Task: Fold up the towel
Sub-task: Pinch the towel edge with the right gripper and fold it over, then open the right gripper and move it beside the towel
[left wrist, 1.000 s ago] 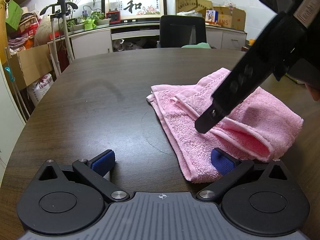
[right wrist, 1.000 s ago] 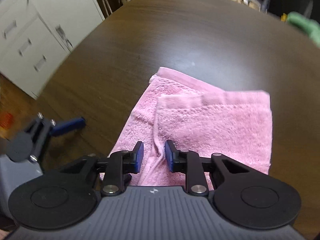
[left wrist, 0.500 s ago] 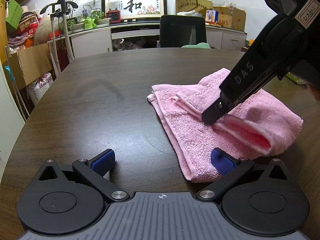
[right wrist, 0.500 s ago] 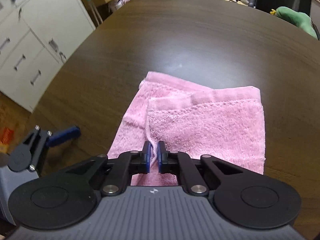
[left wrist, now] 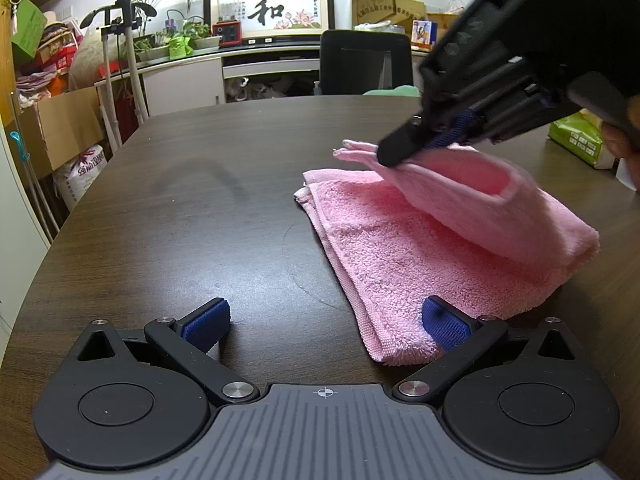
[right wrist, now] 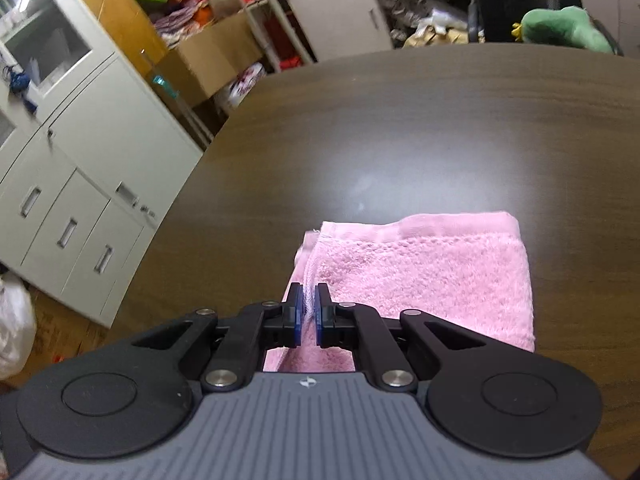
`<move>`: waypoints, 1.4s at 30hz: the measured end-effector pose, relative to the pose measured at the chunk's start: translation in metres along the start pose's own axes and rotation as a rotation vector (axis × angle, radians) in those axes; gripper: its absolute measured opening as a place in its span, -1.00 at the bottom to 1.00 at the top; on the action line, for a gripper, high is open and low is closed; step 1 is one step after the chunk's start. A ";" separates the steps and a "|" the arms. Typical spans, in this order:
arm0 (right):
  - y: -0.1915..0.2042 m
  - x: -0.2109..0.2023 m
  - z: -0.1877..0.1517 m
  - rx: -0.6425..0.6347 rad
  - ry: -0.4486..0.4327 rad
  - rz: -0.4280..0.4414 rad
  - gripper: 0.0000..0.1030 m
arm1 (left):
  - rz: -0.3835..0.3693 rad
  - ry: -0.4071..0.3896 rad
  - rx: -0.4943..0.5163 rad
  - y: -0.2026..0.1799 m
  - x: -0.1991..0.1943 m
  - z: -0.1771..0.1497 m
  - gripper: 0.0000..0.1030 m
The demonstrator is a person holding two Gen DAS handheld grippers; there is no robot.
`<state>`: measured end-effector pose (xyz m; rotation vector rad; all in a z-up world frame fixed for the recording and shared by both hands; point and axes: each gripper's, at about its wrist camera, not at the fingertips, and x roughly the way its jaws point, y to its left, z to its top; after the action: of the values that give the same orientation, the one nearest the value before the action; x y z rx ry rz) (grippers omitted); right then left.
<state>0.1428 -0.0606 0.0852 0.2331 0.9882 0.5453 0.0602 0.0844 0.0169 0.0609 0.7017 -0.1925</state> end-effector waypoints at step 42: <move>0.004 -0.045 -0.023 -0.136 -0.035 0.138 0.07 | -0.011 -0.011 0.113 -0.005 -0.012 -0.003 1.00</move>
<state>0.1032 -0.0828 0.1069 0.1898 0.9010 0.7299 0.0484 0.0817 0.0224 0.1633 0.6801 -0.2429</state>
